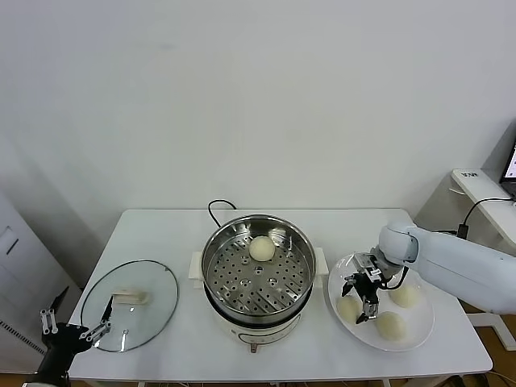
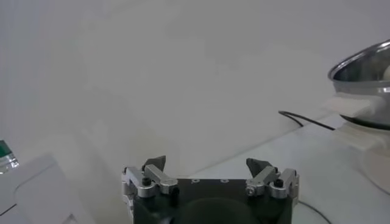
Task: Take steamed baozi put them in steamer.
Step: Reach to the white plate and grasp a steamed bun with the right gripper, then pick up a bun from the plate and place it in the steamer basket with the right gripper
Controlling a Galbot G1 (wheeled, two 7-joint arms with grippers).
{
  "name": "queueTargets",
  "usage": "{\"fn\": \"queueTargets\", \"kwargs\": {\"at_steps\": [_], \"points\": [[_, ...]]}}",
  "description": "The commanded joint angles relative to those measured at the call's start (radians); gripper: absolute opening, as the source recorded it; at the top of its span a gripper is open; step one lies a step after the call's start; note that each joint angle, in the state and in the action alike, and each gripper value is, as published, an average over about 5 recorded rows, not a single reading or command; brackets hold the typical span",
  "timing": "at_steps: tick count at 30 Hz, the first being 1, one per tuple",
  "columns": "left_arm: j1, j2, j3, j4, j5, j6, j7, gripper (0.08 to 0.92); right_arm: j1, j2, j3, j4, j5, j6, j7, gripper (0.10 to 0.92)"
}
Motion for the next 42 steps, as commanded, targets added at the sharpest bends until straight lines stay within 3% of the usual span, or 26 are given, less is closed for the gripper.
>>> {"fn": "queueTargets", "kwargs": {"at_steps": [1,9,13,18,23,30,42], "points": [[0.0,0.0,0.0,0.002,0.0,-0.001,0.0,0.823,0.007,-0.013,0.01,0.005,0.015,0.001,0.004,0.559],[-0.007,0.003,0.005,0.002,0.001,0.003,0.001,0.823,0.439,-0.038,-0.221,0.022,0.262,0.03,-0.059,0.327],[-0.011,0.001,0.008,0.003,0.001,0.003,0.0,0.823,0.692,0.015,-0.353,-0.034,0.411,0.072,-0.108,0.257],[-0.017,0.001,0.016,0.009,0.001,0.002,0.001,0.823,0.866,0.107,-0.404,-0.063,0.585,0.049,-0.172,0.248],[-0.032,-0.004,0.031,0.015,0.006,0.004,0.0,0.823,0.861,0.166,-0.379,0.097,0.694,-0.085,-0.113,0.255],[-0.037,-0.003,0.042,0.013,0.01,0.006,0.0,0.823,0.643,0.263,-0.283,0.288,0.705,-0.279,0.082,0.267],[-0.035,-0.017,0.044,0.004,0.01,0.006,0.0,0.823,0.419,0.472,-0.223,0.175,0.658,-0.391,0.264,0.3]]}}
